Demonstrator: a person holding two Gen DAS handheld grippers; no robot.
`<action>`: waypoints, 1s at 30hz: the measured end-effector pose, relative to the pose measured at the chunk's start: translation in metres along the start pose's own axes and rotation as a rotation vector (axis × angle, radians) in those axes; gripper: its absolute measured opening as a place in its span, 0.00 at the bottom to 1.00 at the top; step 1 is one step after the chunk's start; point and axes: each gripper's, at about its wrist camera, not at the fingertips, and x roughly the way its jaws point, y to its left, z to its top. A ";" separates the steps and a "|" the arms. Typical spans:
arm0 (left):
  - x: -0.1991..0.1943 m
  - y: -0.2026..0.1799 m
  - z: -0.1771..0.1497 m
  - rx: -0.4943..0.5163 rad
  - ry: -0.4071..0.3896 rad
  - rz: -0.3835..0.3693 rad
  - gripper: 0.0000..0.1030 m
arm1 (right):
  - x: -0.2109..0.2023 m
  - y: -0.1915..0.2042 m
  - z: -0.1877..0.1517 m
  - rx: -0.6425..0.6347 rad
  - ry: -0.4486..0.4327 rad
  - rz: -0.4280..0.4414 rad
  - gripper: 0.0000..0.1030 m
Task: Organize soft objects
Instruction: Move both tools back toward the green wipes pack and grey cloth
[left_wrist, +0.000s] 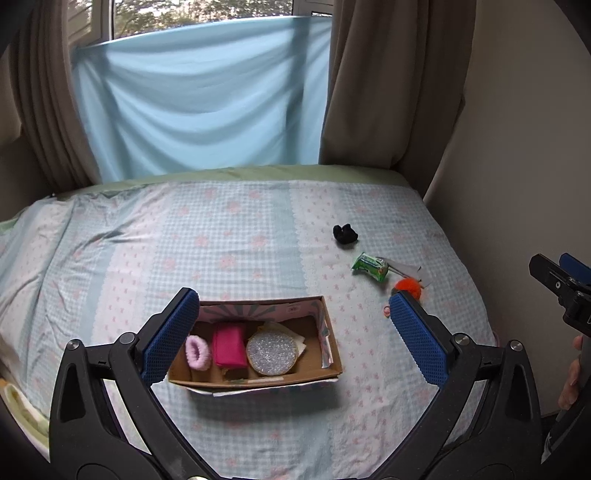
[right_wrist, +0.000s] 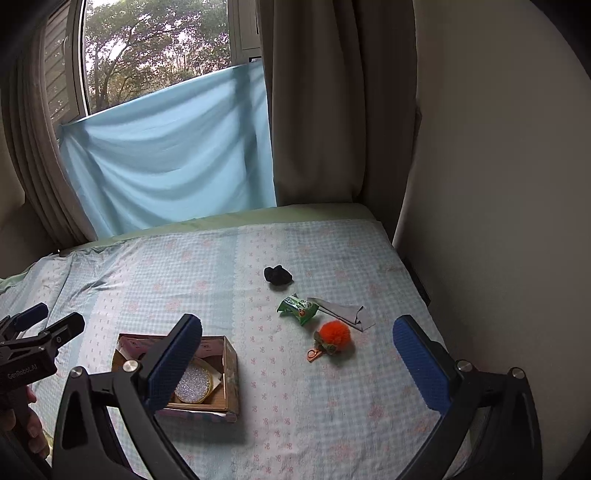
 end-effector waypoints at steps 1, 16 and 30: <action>0.005 -0.011 0.002 -0.014 0.009 0.005 1.00 | 0.005 -0.010 0.003 -0.008 0.004 0.006 1.00; 0.141 -0.128 0.035 -0.195 0.144 0.027 1.00 | 0.140 -0.137 0.040 -0.050 0.107 0.048 1.00; 0.338 -0.158 0.040 -0.316 0.365 -0.004 1.00 | 0.298 -0.168 0.026 -0.017 0.243 0.102 1.00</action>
